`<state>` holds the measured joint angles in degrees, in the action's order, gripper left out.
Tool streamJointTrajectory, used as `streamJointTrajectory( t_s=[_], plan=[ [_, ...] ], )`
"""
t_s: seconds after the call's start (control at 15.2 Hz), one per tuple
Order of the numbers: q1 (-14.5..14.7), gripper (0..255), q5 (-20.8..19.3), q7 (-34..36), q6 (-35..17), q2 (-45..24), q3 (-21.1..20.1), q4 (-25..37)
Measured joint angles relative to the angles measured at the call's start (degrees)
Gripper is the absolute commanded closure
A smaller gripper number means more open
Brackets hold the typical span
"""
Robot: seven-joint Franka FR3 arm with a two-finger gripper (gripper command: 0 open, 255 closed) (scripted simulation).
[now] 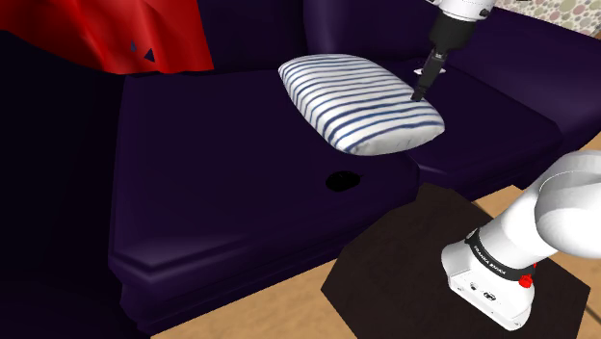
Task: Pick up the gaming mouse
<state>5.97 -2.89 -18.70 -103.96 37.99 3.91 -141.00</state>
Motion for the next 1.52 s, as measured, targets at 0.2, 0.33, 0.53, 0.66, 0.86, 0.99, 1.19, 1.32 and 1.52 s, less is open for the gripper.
streamJointTrajectory(
  t_s=[0.2, 0.33, 0.53, 0.66, 0.86, 0.99, 1.19, 1.32, 1.52],
  plan=[
    [2.5, 0, 0.0, -4.5, -4.3, -4.0, 0.1, -1.6],
    [4.0, 0, -0.1, -7.8, -7.4, -6.9, 0.3, -2.5],
    [6.1, 0, -0.3, -12.7, -12.0, -11.1, 0.5, -4.2],
    [7.6, 0, -0.2, -15.7, -14.9, -14.1, 0.3, -4.9],
    [10.0, 0, 0.0, -19.9, -20.0, -20.1, -0.3, -5.2],
    [11.1, 0, -0.1, -23.2, -22.6, -22.8, -0.4, -5.9],
    [13.2, 0, 0.0, -27.0, -27.7, -28.1, -1.5, -6.9],
    [14.2, 0, -0.3, -30.0, -30.6, -31.6, -2.0, -7.1],
    [14.7, 0, -0.4, -31.3, -32.8, -33.8, -2.3, -7.4]
  ],
)
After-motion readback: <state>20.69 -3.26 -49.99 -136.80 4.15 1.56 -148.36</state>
